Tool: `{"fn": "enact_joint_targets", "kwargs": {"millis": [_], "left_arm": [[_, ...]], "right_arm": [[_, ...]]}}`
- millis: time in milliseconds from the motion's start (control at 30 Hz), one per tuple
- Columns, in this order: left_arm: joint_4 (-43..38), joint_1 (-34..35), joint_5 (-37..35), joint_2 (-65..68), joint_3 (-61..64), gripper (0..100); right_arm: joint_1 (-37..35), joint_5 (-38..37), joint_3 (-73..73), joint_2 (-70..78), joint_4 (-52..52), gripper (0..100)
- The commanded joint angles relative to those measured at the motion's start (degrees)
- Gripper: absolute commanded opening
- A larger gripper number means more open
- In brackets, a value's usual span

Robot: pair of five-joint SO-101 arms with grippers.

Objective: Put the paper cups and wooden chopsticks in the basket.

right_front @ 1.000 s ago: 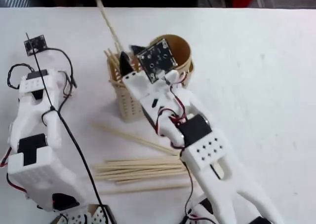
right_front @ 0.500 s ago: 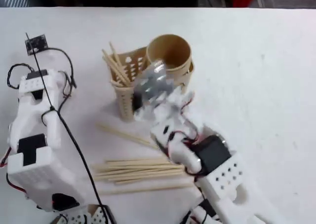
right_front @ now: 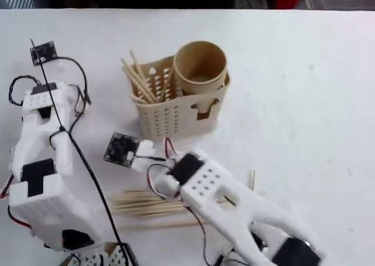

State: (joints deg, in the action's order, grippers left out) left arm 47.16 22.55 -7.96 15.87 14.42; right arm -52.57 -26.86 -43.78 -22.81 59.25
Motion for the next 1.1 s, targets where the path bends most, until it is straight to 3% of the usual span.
{"fn": "enact_joint_targets", "kwargs": {"millis": [0,600,767,1067], "left_arm": [[-1.05,-0.4,0.62,-0.4,-0.26,18],[-1.05,-0.4,0.62,-0.4,-0.53,18],[-0.97,-0.4,0.62,-0.4,-0.44,18],[-0.97,-0.4,0.62,-0.4,-0.44,18]], "right_arm": [[-0.22,-0.7,-0.97,6.02,-7.25,17.3],[9.45,-4.75,3.43,22.64,-16.22,17.0],[9.45,-4.48,3.43,22.9,-16.22,0.9],[9.54,-4.22,2.64,16.57,-11.65,1.6]]}}
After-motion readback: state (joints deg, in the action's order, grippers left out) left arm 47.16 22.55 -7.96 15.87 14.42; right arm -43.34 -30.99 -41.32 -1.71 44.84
